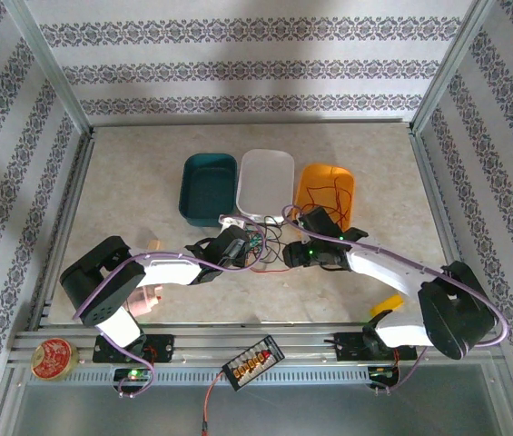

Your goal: Untangle the cables

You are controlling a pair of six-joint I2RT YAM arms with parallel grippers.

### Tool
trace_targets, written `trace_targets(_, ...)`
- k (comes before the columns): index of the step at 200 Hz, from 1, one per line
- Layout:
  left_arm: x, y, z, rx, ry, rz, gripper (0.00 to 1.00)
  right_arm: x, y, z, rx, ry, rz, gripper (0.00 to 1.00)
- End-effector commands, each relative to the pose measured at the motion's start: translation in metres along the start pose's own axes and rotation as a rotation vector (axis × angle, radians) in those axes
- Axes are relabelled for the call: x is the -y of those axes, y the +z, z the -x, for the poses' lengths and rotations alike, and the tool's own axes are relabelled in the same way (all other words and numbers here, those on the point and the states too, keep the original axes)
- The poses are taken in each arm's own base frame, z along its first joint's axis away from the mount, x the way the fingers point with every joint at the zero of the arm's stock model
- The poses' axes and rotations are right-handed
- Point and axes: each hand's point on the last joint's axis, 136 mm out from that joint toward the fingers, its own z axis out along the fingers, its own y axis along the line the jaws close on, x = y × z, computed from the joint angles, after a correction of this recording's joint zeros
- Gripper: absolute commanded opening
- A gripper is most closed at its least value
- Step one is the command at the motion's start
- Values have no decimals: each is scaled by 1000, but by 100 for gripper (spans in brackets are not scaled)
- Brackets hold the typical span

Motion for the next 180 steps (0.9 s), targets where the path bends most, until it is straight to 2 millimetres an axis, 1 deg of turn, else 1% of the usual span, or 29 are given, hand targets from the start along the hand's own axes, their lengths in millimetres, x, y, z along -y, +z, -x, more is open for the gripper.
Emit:
trace_targets(1,-5,4,-3,-12,16,36,0,6,5,-7,-12,11,-42,56)
trace_targets(35,-5,4,-5,-12,12,35,0,9,11,-11,-26,9,-77,58)
trace_targets(72,-5,4,-6,-13,6,36,0,7,19,-16,-56,-20,-94,58)
trace_targets(108,-5,4,-7,-12,6,38,0,14,24,-26,-80,-25,-153,58)
trace_targets(121,-5,4,-7,-14,9,38,0,17,24,-29,-84,-25,-167,56)
trace_targets(127,-5,5,-7,-14,9,38,0,18,25,-32,-89,-23,-172,54)
trace_targets(132,-5,5,-7,-14,9,37,0,18,25,-33,-89,-20,-174,50)
trace_targets(148,-4,5,-7,-15,12,37,0,18,24,-34,-90,-18,-171,30)
trace_targets(155,-4,5,-7,-13,11,37,0,19,23,-34,-82,-17,-174,19)
trace_targets(161,-4,5,-7,-13,10,36,0,20,21,-32,-74,-16,-178,12)
trace_targets(171,-4,5,-7,-13,11,36,0,22,17,-28,-50,-12,-191,6)
trace_targets(180,-4,4,-7,-12,11,38,0,22,11,-23,-20,-11,-199,3)
